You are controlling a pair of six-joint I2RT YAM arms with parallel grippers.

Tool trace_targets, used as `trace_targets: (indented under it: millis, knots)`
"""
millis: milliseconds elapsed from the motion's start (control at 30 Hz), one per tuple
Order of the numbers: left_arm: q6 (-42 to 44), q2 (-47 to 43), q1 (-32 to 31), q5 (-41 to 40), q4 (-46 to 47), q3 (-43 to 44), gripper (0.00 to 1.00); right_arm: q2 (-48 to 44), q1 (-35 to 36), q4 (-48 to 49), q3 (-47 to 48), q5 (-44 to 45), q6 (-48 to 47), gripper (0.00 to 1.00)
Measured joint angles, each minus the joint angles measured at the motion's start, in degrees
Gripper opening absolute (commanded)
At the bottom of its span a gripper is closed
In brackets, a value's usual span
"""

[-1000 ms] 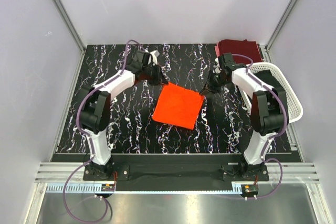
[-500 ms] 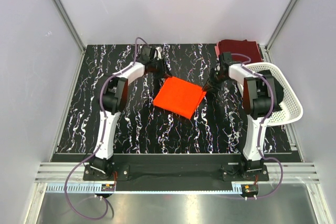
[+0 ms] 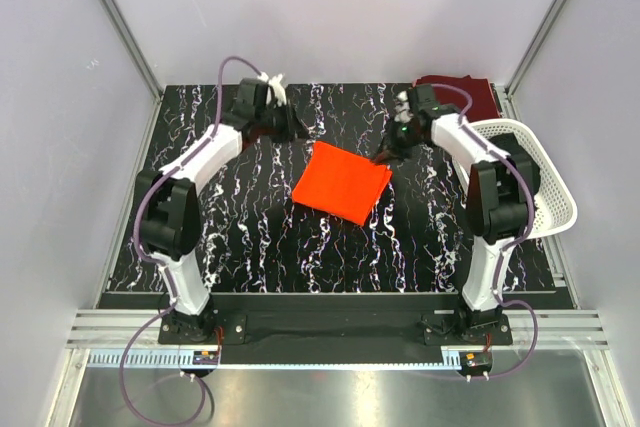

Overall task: Fold and stack the t-shirts
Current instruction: Fold the tshirt

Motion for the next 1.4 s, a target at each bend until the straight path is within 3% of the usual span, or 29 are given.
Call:
trace_targets:
  millis: [67,233,367,533,800,1000,1133,1400]
  knots:
    - [-1.7,-2.4,-0.1,3.3,2.8,-6.5,0.01,-1.9,3.3,2.4,-2.5,-6.4,1.6,0.0]
    - [-5.5,0.4,-0.4,9.4,8.2,-17.6,0.0,-3.3,9.9,10.2,-11.7,-20.4,6.3,0.0]
    - [-8.9,5.8,-0.4,12.4,13.0,-20.7,0.0,-0.4,9.8,11.1,-14.9,-27.9,6.0,0.0]
    - [-11.3,10.3,-0.3,14.2,17.0,-21.0,0.0,3.3,8.7,9.7,-16.3,-29.4,1.1,0.0]
    - [-10.0,10.3,-0.2,14.1,16.2,-20.4,0.0,3.0,5.5,9.4,-25.5,-29.6,-3.8,0.0]
    - [-7.1,8.2,-0.4,12.6,11.4,-20.0,0.01,-1.0,5.1,5.8,-24.8,-27.1,-3.7,0.0]
    - [-5.6,2.2,-1.1,11.0,6.7,-20.0,0.04,-2.4,6.6,4.0,-19.3,-27.3,-3.2,0.0]
    - [-6.7,-3.9,-1.8,10.9,6.5,-20.2,0.0,6.8,14.0,8.0,-4.5,-30.5,0.5,0.0]
